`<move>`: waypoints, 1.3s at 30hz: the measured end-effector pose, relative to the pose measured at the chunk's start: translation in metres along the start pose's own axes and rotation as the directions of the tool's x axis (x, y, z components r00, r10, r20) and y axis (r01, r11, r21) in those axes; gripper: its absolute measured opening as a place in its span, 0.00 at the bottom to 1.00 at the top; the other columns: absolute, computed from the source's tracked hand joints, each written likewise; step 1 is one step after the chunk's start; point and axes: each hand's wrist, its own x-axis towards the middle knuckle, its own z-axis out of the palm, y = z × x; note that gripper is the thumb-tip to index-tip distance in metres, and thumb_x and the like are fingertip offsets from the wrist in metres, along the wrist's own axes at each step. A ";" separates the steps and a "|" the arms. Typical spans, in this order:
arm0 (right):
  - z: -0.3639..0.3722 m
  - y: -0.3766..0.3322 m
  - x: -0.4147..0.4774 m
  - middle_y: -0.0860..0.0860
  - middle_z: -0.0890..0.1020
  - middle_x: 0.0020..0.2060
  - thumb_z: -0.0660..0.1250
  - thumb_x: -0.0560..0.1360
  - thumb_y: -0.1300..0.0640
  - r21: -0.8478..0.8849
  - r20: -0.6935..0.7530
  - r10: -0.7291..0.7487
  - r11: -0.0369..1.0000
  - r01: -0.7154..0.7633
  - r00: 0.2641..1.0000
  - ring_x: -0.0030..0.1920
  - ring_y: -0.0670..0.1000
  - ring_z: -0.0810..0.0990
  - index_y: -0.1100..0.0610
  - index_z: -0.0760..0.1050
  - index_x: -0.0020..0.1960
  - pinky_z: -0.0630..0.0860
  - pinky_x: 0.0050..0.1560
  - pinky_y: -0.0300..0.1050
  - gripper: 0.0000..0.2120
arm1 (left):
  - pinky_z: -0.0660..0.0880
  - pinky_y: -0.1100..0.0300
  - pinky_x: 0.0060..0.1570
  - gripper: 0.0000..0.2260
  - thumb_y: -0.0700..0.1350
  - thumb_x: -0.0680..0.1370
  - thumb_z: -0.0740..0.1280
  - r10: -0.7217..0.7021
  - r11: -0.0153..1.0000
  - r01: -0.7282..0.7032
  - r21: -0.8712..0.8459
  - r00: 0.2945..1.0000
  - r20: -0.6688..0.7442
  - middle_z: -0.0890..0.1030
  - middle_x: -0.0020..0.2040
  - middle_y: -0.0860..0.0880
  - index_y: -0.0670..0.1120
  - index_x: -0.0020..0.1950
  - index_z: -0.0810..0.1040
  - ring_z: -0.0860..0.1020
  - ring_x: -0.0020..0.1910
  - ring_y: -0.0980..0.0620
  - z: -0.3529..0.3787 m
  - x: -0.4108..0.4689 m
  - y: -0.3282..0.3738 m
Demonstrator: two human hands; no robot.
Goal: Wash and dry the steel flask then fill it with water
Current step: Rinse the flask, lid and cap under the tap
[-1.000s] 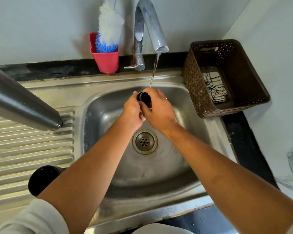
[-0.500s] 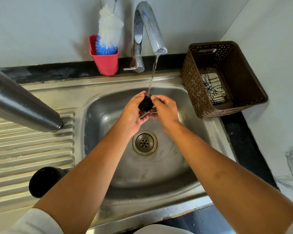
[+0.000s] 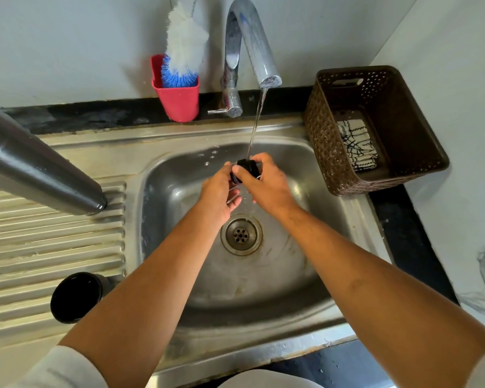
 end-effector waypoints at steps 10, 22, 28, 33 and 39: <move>-0.003 0.000 0.007 0.48 0.77 0.61 0.76 0.71 0.64 0.087 0.078 -0.132 0.988 0.126 0.988 0.59 0.47 0.79 0.44 0.80 0.65 0.76 0.56 0.37 0.26 | 0.79 0.53 0.52 0.10 0.45 0.86 0.59 -0.018 1.000 0.019 -0.022 0.998 0.057 0.81 0.53 0.44 0.45 0.55 0.79 0.79 0.52 0.47 -0.006 0.004 -0.003; 0.012 -0.003 0.012 0.53 0.85 0.40 0.63 0.82 0.38 0.365 0.167 0.319 0.859 -0.359 0.933 0.32 0.49 0.80 0.54 0.81 0.58 0.74 0.29 0.42 0.21 | 0.81 0.46 0.59 0.11 0.52 0.86 0.62 0.114 0.993 -0.114 -0.002 0.990 0.083 0.84 0.53 0.44 0.48 0.54 0.80 0.83 0.54 0.46 -0.001 -0.001 0.000; 0.007 0.000 0.008 0.50 0.78 0.58 0.78 0.69 0.60 0.103 0.057 0.003 0.995 -0.009 0.998 0.56 0.48 0.80 0.46 0.76 0.59 0.77 0.51 0.40 0.23 | 0.80 0.48 0.56 0.15 0.55 0.87 0.60 0.162 0.978 -0.182 0.103 0.971 0.178 0.85 0.60 0.48 0.51 0.65 0.80 0.83 0.59 0.49 0.000 -0.004 -0.002; 0.006 0.003 0.004 0.55 0.78 0.58 0.75 0.76 0.59 0.288 0.113 -0.038 0.958 0.004 0.993 0.53 0.55 0.83 0.49 0.80 0.61 0.83 0.40 0.44 0.16 | 0.80 0.55 0.40 0.17 0.49 0.88 0.55 0.177 0.984 -0.173 -0.042 0.970 0.164 0.84 0.61 0.40 0.44 0.69 0.79 0.84 0.50 0.46 0.004 -0.005 0.003; 0.002 0.004 0.015 0.49 0.84 0.42 0.67 0.82 0.50 0.187 -0.186 0.047 0.982 -0.012 0.981 0.45 0.50 0.84 0.50 0.79 0.48 0.83 0.46 0.49 0.06 | 0.80 0.56 0.48 0.14 0.47 0.87 0.60 0.238 0.971 -0.237 -0.037 0.934 0.266 0.85 0.59 0.44 0.45 0.69 0.78 0.84 0.54 0.49 0.017 -0.013 -0.018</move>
